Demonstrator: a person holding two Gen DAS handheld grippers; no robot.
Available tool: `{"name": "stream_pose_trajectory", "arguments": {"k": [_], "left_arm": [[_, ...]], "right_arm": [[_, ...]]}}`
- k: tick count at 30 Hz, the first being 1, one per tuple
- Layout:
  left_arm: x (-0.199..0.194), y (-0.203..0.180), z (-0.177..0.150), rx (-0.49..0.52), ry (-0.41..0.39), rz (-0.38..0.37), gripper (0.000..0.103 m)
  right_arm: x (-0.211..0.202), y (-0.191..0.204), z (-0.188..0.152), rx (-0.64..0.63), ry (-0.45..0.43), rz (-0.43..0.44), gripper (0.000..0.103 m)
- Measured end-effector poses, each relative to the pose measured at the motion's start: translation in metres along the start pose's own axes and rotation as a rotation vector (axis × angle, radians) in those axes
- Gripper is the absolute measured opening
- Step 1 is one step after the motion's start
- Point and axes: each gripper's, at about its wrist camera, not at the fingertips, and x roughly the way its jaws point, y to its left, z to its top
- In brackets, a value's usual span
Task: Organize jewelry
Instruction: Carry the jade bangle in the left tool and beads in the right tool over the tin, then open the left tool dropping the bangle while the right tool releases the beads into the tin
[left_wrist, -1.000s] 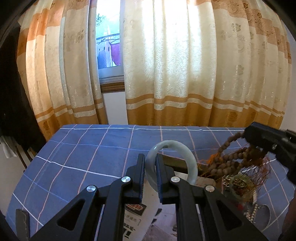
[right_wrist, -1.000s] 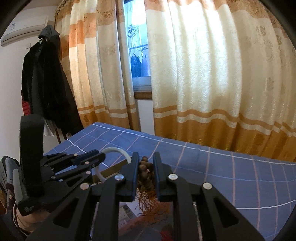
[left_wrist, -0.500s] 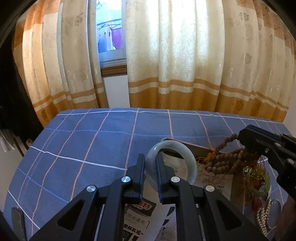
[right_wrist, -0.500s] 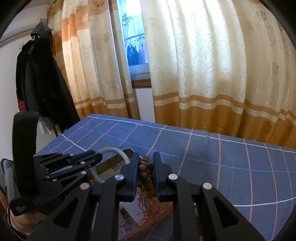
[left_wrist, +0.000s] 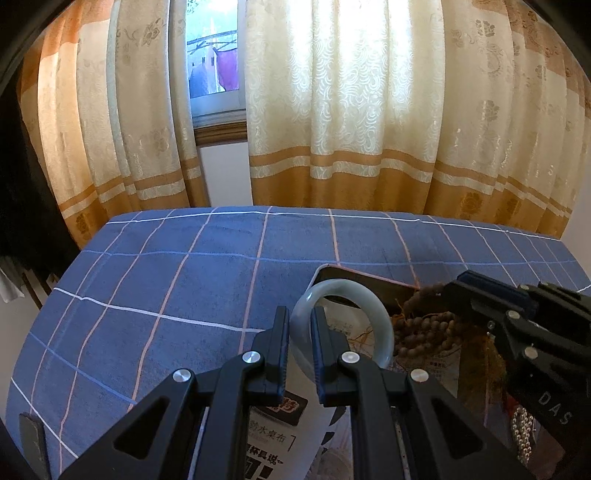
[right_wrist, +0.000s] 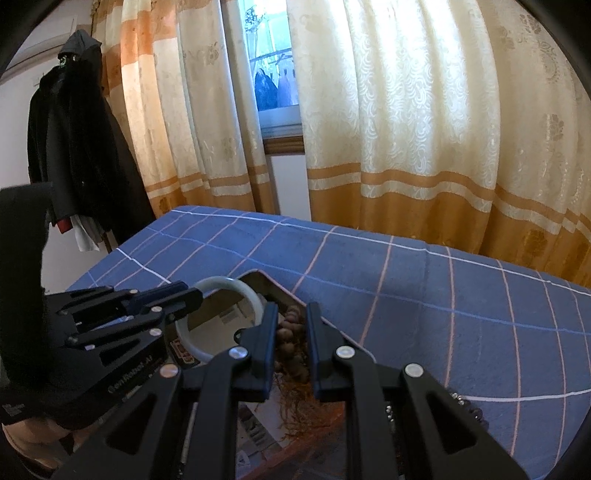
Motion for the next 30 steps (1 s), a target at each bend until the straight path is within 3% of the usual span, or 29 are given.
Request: {"name": "stream_pose_trajectory", "arguments": {"k": [19,21,23,25,30], "left_arm": [[-0.001,0.004,0.000,-0.019,-0.010,-0.019,0.016],[-0.002,0.006,0.001,-0.031,-0.016,-0.024,0.025],[-0.007,0.009,0.002,-0.043,-0.040,-0.015,0.067],[-0.015,0.012,0.003,-0.060,-0.087,-0.001,0.084],[-0.024,0.021,0.006,-0.095,-0.140,-0.012,0.085]], "right_arm": [[0.009,-0.003,-0.006,0.006,0.041,-0.014,0.018],[0.009,-0.004,-0.007,0.009,0.043,-0.014,0.018],[0.009,-0.004,-0.007,0.012,0.046,-0.013,0.018],[0.009,-0.004,-0.008,0.014,0.046,-0.014,0.019],[0.004,-0.009,-0.011,0.034,0.033,-0.028,0.050]]}}
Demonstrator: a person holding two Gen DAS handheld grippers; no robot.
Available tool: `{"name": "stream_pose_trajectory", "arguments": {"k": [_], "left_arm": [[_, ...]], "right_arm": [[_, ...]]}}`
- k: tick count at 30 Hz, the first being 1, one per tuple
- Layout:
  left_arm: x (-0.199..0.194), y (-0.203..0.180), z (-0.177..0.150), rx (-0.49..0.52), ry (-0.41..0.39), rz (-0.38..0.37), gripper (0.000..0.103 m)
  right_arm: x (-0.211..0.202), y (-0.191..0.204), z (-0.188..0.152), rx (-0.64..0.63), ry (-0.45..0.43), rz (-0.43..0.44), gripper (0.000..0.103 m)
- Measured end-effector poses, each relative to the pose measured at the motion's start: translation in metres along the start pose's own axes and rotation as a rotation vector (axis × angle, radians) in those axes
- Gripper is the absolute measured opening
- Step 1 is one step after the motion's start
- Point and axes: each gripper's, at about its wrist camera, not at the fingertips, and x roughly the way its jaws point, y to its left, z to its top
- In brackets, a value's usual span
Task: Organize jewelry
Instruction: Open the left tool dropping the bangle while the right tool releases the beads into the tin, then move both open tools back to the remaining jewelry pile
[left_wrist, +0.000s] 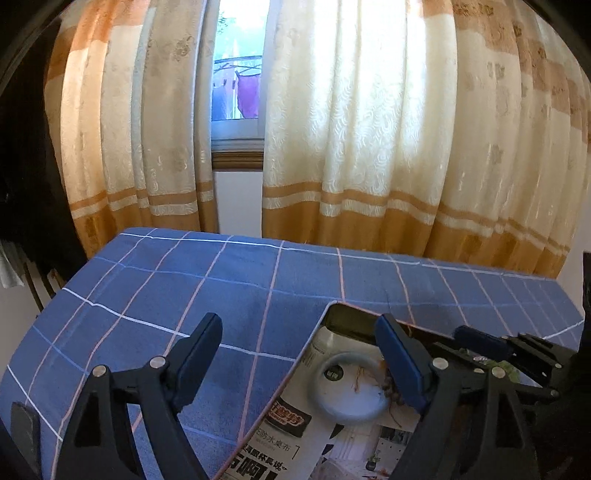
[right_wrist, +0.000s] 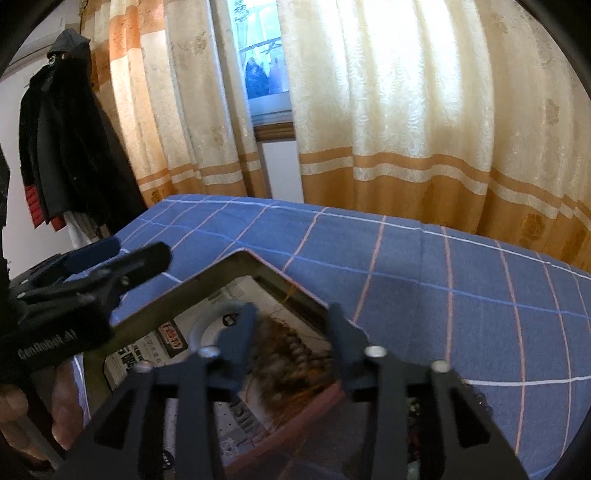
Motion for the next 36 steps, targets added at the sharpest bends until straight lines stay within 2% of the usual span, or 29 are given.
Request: {"name": "stream_pose_trajectory", "arguments": {"k": [3,7,13,16,18,22,29,34,36], "left_arm": [[0.001,0.009,0.002,-0.034,-0.008,0.011,0.085],[0.002,0.018,0.001,-0.074,-0.011,0.017,0.085],[0.001,0.012,-0.004,-0.051,-0.020,0.044,0.085],[-0.003,0.007,-0.007,-0.024,-0.039,0.086,0.085],[-0.008,0.002,-0.009,-0.015,-0.037,0.108,0.085],[-0.029,-0.010,-0.017,-0.002,-0.032,0.123,0.085],[-0.074,-0.058,-0.051,0.094,-0.040,0.059,0.085],[-0.090,-0.094,-0.072,0.157,-0.039,0.009,0.085],[-0.092,-0.106,-0.078,0.180,-0.036,-0.013,0.085]], "right_arm": [[-0.010,-0.006,0.002,0.018,-0.028,-0.002,0.055],[-0.027,-0.011,0.007,0.027,-0.054,-0.010,0.055],[-0.053,-0.019,0.003,0.009,-0.050,-0.041,0.055],[-0.071,-0.032,-0.008,0.001,-0.053,-0.086,0.056],[-0.084,-0.046,-0.020,0.014,-0.049,-0.134,0.060],[-0.103,-0.073,-0.046,0.059,-0.024,-0.195,0.060],[-0.118,-0.093,-0.091,0.102,0.074,-0.209,0.060],[-0.109,-0.087,-0.107,0.079,0.148,-0.179,0.050],[-0.105,-0.086,-0.110,0.081,0.179,-0.167,0.038]]}}
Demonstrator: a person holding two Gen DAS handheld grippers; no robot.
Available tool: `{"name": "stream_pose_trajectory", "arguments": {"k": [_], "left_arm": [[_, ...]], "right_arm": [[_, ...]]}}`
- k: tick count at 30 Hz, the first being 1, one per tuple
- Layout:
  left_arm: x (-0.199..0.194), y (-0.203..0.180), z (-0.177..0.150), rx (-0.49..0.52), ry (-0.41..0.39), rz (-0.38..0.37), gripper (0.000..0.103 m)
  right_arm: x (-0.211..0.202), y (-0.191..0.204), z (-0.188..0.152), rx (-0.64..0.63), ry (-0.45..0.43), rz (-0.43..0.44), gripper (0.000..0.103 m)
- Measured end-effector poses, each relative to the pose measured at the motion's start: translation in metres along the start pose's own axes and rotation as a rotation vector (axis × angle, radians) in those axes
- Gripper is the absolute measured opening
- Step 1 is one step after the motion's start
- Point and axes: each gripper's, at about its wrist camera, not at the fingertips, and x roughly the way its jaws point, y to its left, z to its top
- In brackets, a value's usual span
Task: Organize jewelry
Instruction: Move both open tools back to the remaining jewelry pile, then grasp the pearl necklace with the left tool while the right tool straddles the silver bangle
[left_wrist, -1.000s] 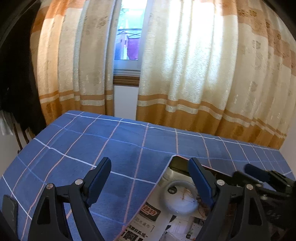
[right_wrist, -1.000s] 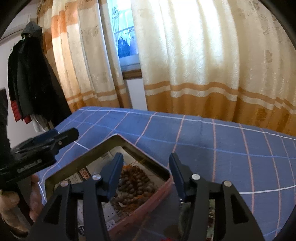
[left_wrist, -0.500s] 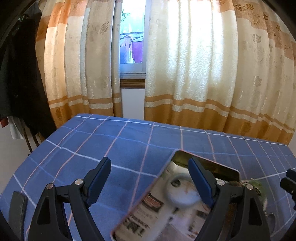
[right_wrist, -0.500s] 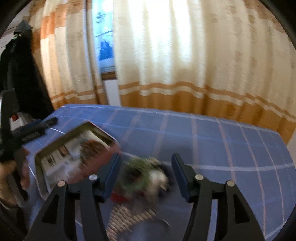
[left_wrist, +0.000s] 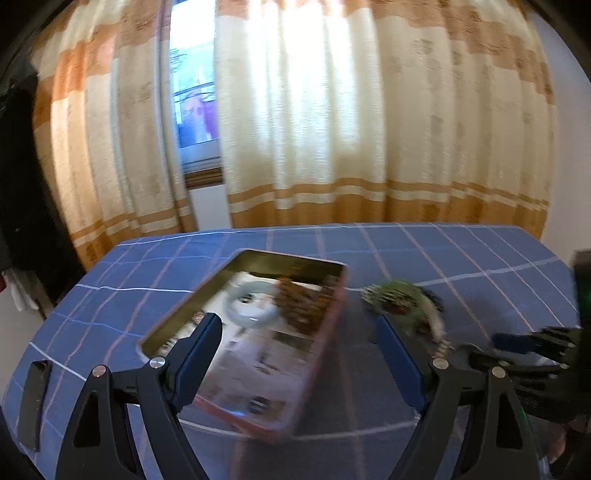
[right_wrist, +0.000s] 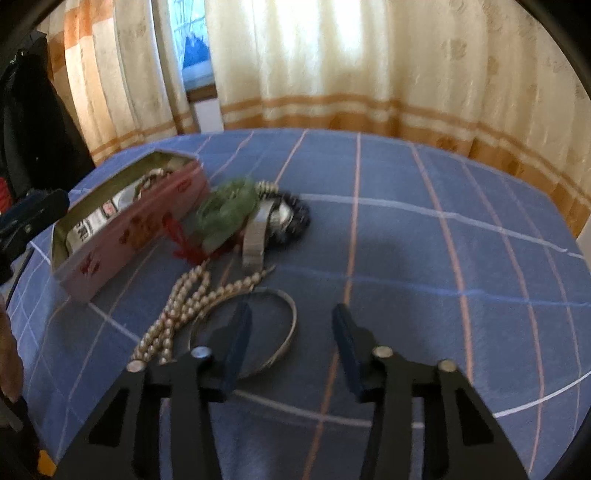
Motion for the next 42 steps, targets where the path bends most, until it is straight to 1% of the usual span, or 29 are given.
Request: {"name": "stream_pose_trajectory", "arguments": {"k": [2,3,4,5,8,9,12,14,17,24,25,26,27,28,29,30,31,32,33,34,35,38,40,41,42], "left_arm": [[0.002,-0.011,-0.004,0.025,0.015,0.005,0.085],[0.004,-0.015,-0.005,0.029,0.024,0.000,0.085],[0.005,-0.017,-0.006,0.028,0.033,-0.011,0.085],[0.007,-0.019,-0.007,0.028,0.041,-0.017,0.085],[0.008,-0.027,-0.008,0.046,0.055,-0.036,0.085],[0.008,-0.031,-0.009,0.053,0.059,-0.040,0.085],[0.012,-0.042,-0.012,0.080,0.089,-0.062,0.085],[0.018,-0.049,-0.014,0.094,0.121,-0.094,0.085],[0.028,-0.058,-0.018,0.097,0.178,-0.134,0.085],[0.049,-0.077,-0.026,0.100,0.275,-0.191,0.085],[0.051,-0.079,-0.026,0.106,0.290,-0.189,0.082],[0.053,-0.079,-0.026,0.110,0.298,-0.193,0.072],[0.056,-0.083,-0.028,0.125,0.321,-0.208,0.068],[0.060,-0.084,-0.030,0.133,0.343,-0.216,0.056],[0.061,-0.083,-0.030,0.129,0.349,-0.231,0.049],[0.061,-0.083,-0.030,0.130,0.349,-0.241,0.045],[0.060,-0.084,-0.031,0.133,0.346,-0.252,0.038],[0.059,-0.084,-0.031,0.137,0.342,-0.258,0.025],[0.058,-0.084,-0.031,0.136,0.339,-0.263,0.018],[0.057,-0.082,-0.032,0.128,0.338,-0.274,0.014],[0.057,-0.080,-0.032,0.116,0.337,-0.281,0.013],[0.054,-0.073,-0.030,0.085,0.315,-0.287,0.012],[0.049,-0.070,-0.028,0.073,0.284,-0.284,0.012],[0.046,-0.069,-0.027,0.066,0.269,-0.279,0.008],[0.045,-0.067,-0.026,0.056,0.259,-0.275,0.000]], "right_arm": [[0.001,0.002,-0.001,-0.012,0.012,0.007,0.037],[0.005,0.004,-0.003,-0.024,0.040,0.012,0.036],[0.004,0.007,-0.003,-0.040,0.038,0.003,0.035],[0.004,0.010,-0.004,-0.061,0.043,-0.008,0.032],[0.001,0.010,-0.007,-0.074,0.037,-0.030,0.010],[0.000,0.007,-0.007,-0.071,0.036,-0.031,0.007],[-0.004,-0.006,-0.007,-0.046,0.021,-0.078,0.006],[-0.006,-0.014,-0.006,-0.023,0.015,-0.096,0.006],[-0.009,-0.019,-0.007,-0.015,0.011,-0.107,0.006],[-0.011,-0.019,-0.005,-0.007,0.000,-0.092,0.006],[-0.010,-0.019,-0.005,-0.006,0.001,-0.088,0.006],[-0.009,-0.019,-0.004,-0.007,0.004,-0.084,0.006],[-0.008,-0.019,-0.004,-0.008,0.006,-0.081,0.006],[-0.008,-0.019,-0.004,-0.010,0.008,-0.079,0.006],[-0.008,-0.018,-0.004,-0.014,0.009,-0.074,0.006],[-0.008,-0.018,-0.004,-0.017,0.009,-0.071,0.006],[-0.008,-0.017,-0.004,-0.020,0.010,-0.066,0.006],[-0.008,-0.017,-0.005,-0.022,0.009,-0.060,0.006],[-0.009,-0.017,-0.005,-0.022,0.007,-0.051,0.006],[-0.009,-0.017,-0.005,-0.020,0.003,-0.045,0.006],[-0.011,-0.017,-0.005,-0.019,-0.006,-0.042,0.006],[-0.017,-0.016,-0.006,-0.020,-0.037,-0.041,0.006],[-0.018,-0.016,-0.005,-0.016,-0.046,-0.042,0.006],[-0.017,-0.016,-0.005,-0.015,-0.045,-0.039,0.006],[-0.016,-0.016,-0.004,-0.014,-0.041,-0.037,0.006]]}}
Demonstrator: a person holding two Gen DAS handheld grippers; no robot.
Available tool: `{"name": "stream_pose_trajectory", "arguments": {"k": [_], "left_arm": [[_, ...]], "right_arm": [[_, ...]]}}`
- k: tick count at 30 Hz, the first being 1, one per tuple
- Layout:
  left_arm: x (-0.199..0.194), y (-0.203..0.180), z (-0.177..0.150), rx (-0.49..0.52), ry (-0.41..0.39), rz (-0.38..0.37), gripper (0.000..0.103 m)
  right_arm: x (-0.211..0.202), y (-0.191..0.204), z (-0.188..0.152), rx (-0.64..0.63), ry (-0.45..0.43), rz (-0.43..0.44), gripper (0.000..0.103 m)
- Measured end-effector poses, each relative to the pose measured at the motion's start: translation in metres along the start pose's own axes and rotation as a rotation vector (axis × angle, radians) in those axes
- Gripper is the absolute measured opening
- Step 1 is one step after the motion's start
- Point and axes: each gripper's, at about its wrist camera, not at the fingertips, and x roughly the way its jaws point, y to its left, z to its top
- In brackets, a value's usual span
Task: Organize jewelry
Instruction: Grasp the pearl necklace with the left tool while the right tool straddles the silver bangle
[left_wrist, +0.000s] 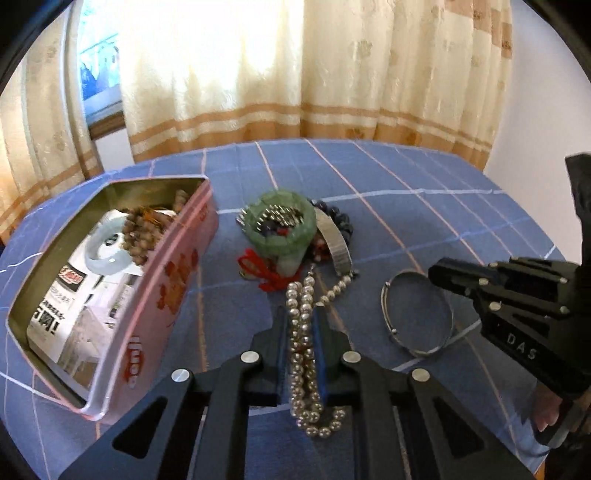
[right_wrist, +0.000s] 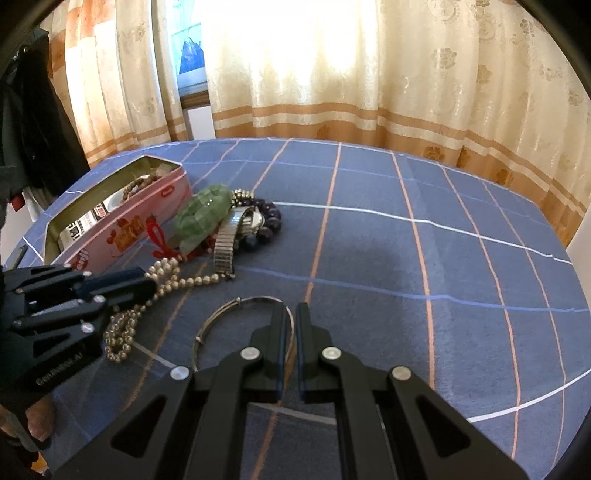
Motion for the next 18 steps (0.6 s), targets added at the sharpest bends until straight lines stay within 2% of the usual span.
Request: {"name": "stream_pose_trajectory", "arguments": {"k": [2,4,5,6,8,10,18], "left_arm": [[-0.003,0.003,0.000,-0.014,-0.017,0.007,0.000],[-0.004,0.005,0.002,-0.021,-0.021,0.003,0.000],[-0.004,0.006,0.003,-0.025,-0.022,0.010,0.000],[-0.004,0.008,0.003,-0.032,-0.025,0.016,0.000],[-0.004,0.010,0.003,-0.043,-0.026,0.000,0.000],[-0.004,0.013,0.003,-0.055,-0.027,0.007,0.000],[-0.001,0.020,0.003,-0.081,-0.010,0.031,0.001]], "right_arm": [[0.002,0.000,0.000,0.001,0.007,-0.005,0.006],[0.002,-0.001,0.000,0.009,0.007,-0.012,0.014],[0.000,-0.002,0.000,0.017,-0.001,-0.023,0.033],[-0.003,-0.003,0.000,0.027,-0.013,-0.031,0.063],[-0.011,-0.005,-0.002,0.053,-0.051,-0.034,0.091],[-0.018,-0.003,-0.005,0.074,-0.076,-0.014,0.095],[0.002,0.028,-0.009,-0.031,0.042,0.012,0.095]]}}
